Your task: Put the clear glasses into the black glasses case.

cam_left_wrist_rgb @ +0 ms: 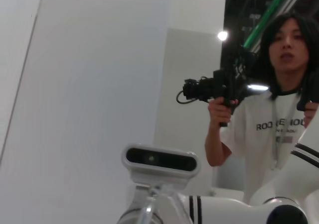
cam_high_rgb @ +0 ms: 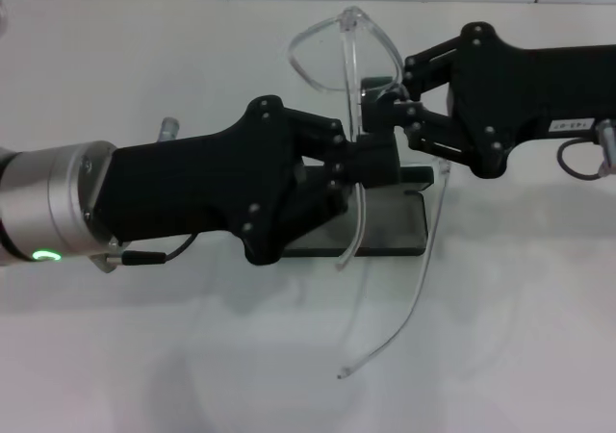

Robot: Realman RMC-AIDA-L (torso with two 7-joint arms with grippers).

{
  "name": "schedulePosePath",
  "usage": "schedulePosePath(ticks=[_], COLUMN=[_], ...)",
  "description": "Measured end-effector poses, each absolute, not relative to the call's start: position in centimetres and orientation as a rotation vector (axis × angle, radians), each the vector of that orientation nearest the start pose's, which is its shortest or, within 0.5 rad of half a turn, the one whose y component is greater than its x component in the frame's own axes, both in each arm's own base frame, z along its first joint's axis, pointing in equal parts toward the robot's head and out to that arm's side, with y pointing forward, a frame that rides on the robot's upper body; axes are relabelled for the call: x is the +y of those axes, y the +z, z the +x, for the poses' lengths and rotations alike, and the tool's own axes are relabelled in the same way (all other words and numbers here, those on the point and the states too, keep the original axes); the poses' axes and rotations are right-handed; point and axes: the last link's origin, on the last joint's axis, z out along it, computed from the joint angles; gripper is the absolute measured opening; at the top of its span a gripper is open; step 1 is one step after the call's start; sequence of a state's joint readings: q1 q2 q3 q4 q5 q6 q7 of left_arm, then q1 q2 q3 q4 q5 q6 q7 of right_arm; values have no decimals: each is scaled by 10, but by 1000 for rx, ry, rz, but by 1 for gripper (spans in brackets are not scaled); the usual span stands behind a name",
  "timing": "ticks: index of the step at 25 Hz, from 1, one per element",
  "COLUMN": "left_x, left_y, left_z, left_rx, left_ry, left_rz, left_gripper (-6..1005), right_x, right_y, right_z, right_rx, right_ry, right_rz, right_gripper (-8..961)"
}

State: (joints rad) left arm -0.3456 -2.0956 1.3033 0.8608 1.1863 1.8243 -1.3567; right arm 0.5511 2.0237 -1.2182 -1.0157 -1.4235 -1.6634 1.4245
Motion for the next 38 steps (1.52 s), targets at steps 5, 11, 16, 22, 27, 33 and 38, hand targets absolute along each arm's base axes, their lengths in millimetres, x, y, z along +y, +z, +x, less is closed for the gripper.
schedulePosePath(ticks=[5, 11, 16, 22, 27, 33, 38], left_x=[269, 263, 263, 267, 268, 268, 269], left_y=[3, 3, 1, -2, -3, -3, -3], left_z=[-166, -164, -166, -171, -172, -172, -173], left_rx=[-188, -123, -140, -193, -189, -182, -182], left_ry=[-1602, -1636, -1634, -1629, -1627, -1635, -1628], left_rz=[-2766, -2784, -2771, -2721, -2711, -2693, -2688], left_gripper=[53, 53, 53, 53, 52, 52, 52], right_x=[330, 333, 332, 329, 327, 326, 325], right_y=[21, 17, 16, 16, 16, 15, 13], right_z=[122, 131, 131, 129, 128, 127, 126], right_rx=[-138, -79, -88, -105, -109, -114, -119], right_ry=[1096, 1101, 1138, 1178, 1206, 1215, 1220], right_rz=[-2917, -2897, -2889, -2893, -2887, -2891, -2903], right_gripper=[119, 119, 119, 119, 118, 118, 118])
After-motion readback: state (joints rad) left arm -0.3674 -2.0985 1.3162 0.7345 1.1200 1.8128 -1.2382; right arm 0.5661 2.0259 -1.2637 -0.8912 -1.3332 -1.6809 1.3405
